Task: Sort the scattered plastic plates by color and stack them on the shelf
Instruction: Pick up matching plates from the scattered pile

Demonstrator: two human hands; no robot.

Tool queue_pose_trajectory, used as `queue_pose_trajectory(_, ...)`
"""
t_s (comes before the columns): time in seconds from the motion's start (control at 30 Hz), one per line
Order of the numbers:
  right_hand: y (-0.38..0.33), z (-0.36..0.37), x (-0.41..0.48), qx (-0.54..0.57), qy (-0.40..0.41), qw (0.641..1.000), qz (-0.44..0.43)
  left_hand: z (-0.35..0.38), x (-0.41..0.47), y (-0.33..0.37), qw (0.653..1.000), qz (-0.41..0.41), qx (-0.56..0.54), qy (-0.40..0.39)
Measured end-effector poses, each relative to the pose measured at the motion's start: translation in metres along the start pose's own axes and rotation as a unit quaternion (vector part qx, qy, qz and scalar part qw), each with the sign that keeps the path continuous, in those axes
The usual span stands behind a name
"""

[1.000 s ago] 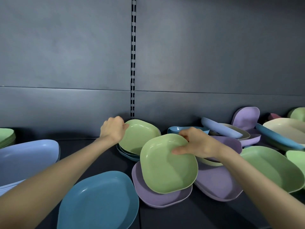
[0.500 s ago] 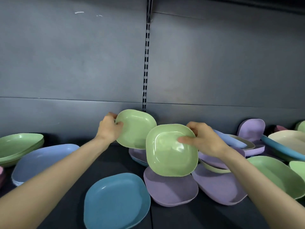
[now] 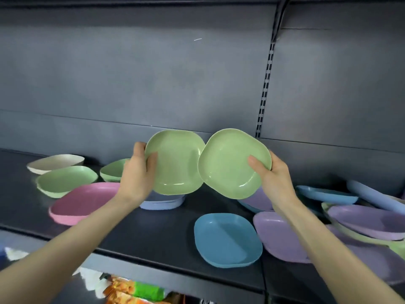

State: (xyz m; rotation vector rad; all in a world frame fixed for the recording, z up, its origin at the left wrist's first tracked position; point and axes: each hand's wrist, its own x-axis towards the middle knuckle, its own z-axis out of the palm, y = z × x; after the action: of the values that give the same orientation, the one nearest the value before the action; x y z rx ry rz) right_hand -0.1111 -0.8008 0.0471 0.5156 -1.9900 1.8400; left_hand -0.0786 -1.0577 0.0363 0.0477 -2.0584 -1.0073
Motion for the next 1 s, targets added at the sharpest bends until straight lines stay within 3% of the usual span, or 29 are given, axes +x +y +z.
queue_pose_trajectory(0.17, -0.025, 0.076, -0.004, 0.011, -0.029, 0.999, -0.023, -0.071, 0.016, -0.041, 0.999, -0.001, -0.009, 0.043)
queue_pose_trajectory(0.37, -0.042, 0.181, 0.003, -0.045, -0.011, 0.997, -0.067, -0.146, 0.047, -0.109, 0.997, -0.033, -0.072, 0.023)
queue_pose_trajectory(0.57, -0.034, 0.304, 0.007, -0.051, -0.004, 0.998, -0.049, -0.221, 0.086, -0.188, 0.998, -0.026, -0.06, 0.018)
queue_pose_trajectory(0.73, -0.031, 0.357, 0.023, -0.057, 0.008, 0.998, -0.033, -0.233, 0.117, -0.229, 0.998, -0.021, -0.066, -0.001)
queue_pose_trajectory(1.0, 0.005, 0.363, 0.063, -0.139, 0.052, 0.989, 0.007, -0.185, 0.148, -0.274, 0.995, -0.039, -0.03, -0.088)
